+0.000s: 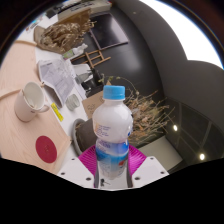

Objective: Pour water

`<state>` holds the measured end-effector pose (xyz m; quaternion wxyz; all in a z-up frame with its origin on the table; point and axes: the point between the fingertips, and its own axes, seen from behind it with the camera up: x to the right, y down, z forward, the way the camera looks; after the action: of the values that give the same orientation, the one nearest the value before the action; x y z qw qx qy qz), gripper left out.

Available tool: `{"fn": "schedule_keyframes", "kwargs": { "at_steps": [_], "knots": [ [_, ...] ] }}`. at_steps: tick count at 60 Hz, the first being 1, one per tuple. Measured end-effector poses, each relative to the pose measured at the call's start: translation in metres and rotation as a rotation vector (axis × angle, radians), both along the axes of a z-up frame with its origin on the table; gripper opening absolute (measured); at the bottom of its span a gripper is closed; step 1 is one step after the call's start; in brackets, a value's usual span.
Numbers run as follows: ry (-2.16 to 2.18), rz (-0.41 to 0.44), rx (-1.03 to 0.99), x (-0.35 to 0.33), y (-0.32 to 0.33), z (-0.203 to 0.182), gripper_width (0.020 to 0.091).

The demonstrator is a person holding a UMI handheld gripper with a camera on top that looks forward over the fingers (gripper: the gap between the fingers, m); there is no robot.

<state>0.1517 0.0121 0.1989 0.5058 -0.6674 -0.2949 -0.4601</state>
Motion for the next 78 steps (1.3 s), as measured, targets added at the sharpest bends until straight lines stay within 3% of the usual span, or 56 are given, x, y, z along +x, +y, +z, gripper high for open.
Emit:
{"fn": "schedule_keyframes", "kwargs": {
  "at_steps": [17, 37, 47, 56, 71, 78],
  "knots": [
    [-0.605, 0.075, -0.103, -0.059, 0.041, -0.035, 0.0369],
    [-0.758, 0.119, -0.121, -0.078, 0.049, -0.038, 0.0369],
    [-0.376, 0.109, -0.108, -0.072, 0.044, -0.030, 0.0371],
    [0.241, 0.029, -0.050, -0.062, 0.032, -0.030, 0.0372],
    [0.955, -0.079, -0.057, -0.051, 0.033, -0.090, 0.0372],
    [1.051, -0.064, -0.075, -0.050, 0.039, -0.117, 0.0373]
  ]
}}
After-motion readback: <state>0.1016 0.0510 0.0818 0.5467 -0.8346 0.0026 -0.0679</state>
